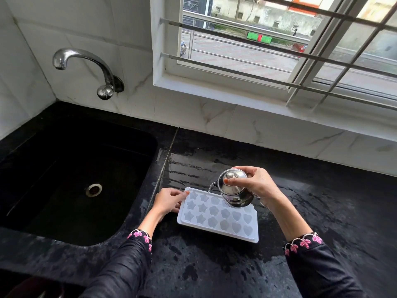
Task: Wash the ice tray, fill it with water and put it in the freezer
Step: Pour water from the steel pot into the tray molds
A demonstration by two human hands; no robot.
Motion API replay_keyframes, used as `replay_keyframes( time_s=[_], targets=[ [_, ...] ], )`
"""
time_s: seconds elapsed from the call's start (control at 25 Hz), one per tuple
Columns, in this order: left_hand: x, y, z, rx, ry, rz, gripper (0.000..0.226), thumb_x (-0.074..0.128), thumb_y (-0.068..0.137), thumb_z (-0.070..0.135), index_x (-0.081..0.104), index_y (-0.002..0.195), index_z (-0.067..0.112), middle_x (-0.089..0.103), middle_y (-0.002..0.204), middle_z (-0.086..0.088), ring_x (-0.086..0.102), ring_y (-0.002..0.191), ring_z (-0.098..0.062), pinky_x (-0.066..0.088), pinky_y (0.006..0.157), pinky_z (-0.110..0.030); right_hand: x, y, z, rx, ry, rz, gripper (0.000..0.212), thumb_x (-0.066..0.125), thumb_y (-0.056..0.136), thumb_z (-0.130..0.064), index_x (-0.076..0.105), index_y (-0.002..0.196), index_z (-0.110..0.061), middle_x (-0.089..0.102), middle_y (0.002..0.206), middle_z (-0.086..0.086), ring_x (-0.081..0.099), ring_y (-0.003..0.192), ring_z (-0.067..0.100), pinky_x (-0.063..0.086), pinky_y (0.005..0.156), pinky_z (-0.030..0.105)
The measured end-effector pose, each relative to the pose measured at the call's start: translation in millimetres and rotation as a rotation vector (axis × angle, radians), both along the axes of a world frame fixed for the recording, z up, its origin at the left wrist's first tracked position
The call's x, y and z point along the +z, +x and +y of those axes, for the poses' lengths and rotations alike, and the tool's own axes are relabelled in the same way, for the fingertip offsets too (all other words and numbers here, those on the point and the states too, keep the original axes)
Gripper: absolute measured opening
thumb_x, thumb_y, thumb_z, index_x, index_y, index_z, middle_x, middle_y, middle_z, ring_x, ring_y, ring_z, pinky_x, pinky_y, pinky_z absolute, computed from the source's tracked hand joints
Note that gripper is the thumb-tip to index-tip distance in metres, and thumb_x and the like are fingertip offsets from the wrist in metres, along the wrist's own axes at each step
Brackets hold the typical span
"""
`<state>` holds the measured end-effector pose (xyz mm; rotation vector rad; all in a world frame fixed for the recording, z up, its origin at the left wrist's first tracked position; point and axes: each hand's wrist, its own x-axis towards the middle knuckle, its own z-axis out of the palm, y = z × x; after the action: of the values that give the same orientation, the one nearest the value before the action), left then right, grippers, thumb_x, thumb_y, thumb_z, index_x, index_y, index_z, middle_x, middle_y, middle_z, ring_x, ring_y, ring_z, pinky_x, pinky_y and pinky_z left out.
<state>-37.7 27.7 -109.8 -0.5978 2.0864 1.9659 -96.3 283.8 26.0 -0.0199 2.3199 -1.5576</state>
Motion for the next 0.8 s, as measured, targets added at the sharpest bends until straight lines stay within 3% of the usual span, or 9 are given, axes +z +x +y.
replay_keyframes(
  time_s=[0.24,0.44,0.64,0.8],
  targets=[
    [0.5,0.4,0.4,0.004,0.009,-0.001,0.022,0.074,0.085,0.033,0.077,0.084,0.012,0.078,0.086,-0.01,0.073,0.088,-0.032,0.059,0.059,-0.03,-1.4,-0.4,-0.6,0.01,0.028,0.024,0.072,0.092,0.038,-0.051,0.077,0.102,-0.023,0.078,0.095,0.002,0.073,0.094,0.022,0.06,0.087,0.038],
    [0.9,0.5,-0.2,-0.004,0.018,-0.006,0.023,0.074,0.085,0.033,0.077,0.086,0.01,0.078,0.086,-0.009,0.074,0.087,-0.031,0.06,0.061,-0.031,-2.3,-1.4,-0.1,0.008,0.03,0.021,0.058,0.095,0.05,-0.04,0.076,0.103,-0.023,0.077,0.096,0.003,0.073,0.095,0.023,0.059,0.088,0.04],
    [1.4,0.5,-0.4,-0.006,0.015,-0.007,0.023,0.073,0.086,0.032,0.076,0.087,0.009,0.078,0.086,-0.009,0.074,0.087,-0.031,0.059,0.059,-0.029,-1.3,0.0,-2.5,-0.003,0.033,0.025,0.07,0.092,0.039,-0.049,0.077,0.103,-0.024,0.077,0.096,0.002,0.073,0.094,0.022,0.06,0.088,0.04],
    [0.8,0.3,-1.1,-0.009,0.01,-0.01,0.024,0.073,0.085,0.033,0.077,0.087,0.01,0.078,0.086,-0.009,0.074,0.086,-0.03,0.06,0.06,-0.03,-1.2,-0.9,-2.4,-0.003,0.033,0.02,0.062,0.094,0.047,-0.043,0.076,0.103,-0.023,0.077,0.097,0.002,0.072,0.096,0.023,0.059,0.089,0.041]
  ],
)
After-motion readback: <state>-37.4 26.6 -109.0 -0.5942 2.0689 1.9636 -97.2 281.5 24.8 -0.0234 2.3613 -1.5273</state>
